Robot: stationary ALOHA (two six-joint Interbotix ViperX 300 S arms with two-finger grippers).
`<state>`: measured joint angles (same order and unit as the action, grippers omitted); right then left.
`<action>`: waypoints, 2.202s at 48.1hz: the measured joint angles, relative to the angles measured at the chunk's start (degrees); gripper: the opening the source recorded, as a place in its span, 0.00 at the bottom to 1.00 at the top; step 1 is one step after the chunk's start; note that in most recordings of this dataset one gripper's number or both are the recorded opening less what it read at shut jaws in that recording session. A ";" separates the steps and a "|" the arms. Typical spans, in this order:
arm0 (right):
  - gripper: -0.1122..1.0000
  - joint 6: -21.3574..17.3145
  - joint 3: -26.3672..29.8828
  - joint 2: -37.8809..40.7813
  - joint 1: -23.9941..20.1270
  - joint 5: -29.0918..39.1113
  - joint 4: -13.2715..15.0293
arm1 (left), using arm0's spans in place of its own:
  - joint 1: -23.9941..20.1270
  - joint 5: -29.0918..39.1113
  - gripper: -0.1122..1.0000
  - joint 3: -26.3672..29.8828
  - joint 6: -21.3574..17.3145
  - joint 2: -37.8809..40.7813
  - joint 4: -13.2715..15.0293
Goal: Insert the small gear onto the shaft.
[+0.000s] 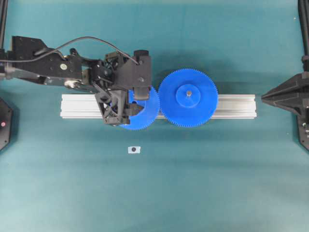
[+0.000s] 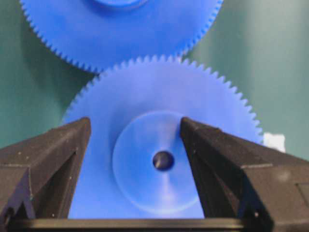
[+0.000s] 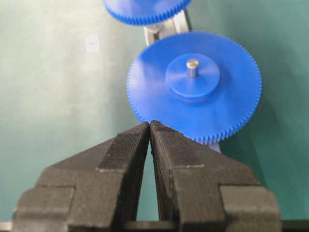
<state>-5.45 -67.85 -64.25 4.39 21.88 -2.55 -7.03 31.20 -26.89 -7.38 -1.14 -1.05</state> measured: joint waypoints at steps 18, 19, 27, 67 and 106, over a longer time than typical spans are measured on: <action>0.29 0.00 -0.18 0.00 0.00 0.00 0.09 | -1.49 2.02 0.66 -0.09 -0.35 -8.00 -0.09; 0.29 0.00 -0.18 0.09 0.00 0.00 0.09 | -1.58 2.02 0.64 0.00 -0.26 -8.09 -0.09; 0.29 0.00 -0.18 0.00 0.09 0.00 0.09 | -1.58 1.41 0.42 0.00 -1.49 -8.26 -0.09; 0.29 -0.09 -0.35 -0.18 0.09 -0.09 0.09 | -1.76 -0.53 0.31 0.18 -2.11 0.97 -0.18; 0.29 0.00 -0.70 -0.26 0.09 -0.44 0.09 | -1.67 2.11 0.49 -2.99 -0.44 -13.80 -0.18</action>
<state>-5.45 -68.55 -64.51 4.48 21.45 -2.46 -8.70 33.31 -29.88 -7.82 -14.94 -1.23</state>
